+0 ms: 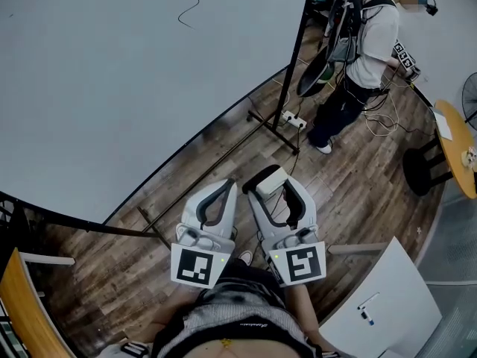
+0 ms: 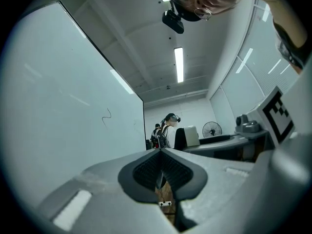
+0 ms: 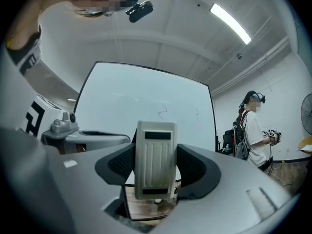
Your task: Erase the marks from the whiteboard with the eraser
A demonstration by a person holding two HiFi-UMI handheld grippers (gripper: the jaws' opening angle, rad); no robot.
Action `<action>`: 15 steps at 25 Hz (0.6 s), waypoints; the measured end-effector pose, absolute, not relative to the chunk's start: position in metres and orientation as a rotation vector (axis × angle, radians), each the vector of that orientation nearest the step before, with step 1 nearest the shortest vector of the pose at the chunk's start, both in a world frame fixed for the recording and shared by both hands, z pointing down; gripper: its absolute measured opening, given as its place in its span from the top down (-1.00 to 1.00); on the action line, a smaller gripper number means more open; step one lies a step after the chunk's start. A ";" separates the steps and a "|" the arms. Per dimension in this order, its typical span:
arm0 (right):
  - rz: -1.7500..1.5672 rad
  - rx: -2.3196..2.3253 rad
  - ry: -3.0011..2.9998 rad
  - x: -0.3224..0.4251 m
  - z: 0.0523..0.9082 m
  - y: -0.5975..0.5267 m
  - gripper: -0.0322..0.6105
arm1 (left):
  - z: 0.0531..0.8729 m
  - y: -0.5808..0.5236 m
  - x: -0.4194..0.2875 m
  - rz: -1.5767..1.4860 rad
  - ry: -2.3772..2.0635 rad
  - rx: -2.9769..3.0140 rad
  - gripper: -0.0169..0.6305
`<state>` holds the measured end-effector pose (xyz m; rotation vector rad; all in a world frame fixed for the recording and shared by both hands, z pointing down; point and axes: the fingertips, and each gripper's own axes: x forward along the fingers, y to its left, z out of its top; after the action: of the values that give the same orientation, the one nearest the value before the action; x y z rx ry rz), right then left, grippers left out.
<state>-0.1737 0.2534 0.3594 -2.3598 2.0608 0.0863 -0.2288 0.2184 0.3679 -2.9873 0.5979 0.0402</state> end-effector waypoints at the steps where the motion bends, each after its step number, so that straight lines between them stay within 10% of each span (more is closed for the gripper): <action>1: 0.084 -2.353 2.069 -0.169 0.360 0.249 0.08 | 0.368 0.213 -0.223 0.037 0.600 -2.987 0.94; 15: 0.120 -2.291 2.116 -0.070 0.362 0.096 0.08 | 0.365 0.047 -0.119 0.092 0.663 -2.974 0.94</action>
<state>-0.0700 0.0961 0.3624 -2.2910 2.1164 0.1196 -0.1191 0.0467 0.3653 -2.9743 0.6629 0.0917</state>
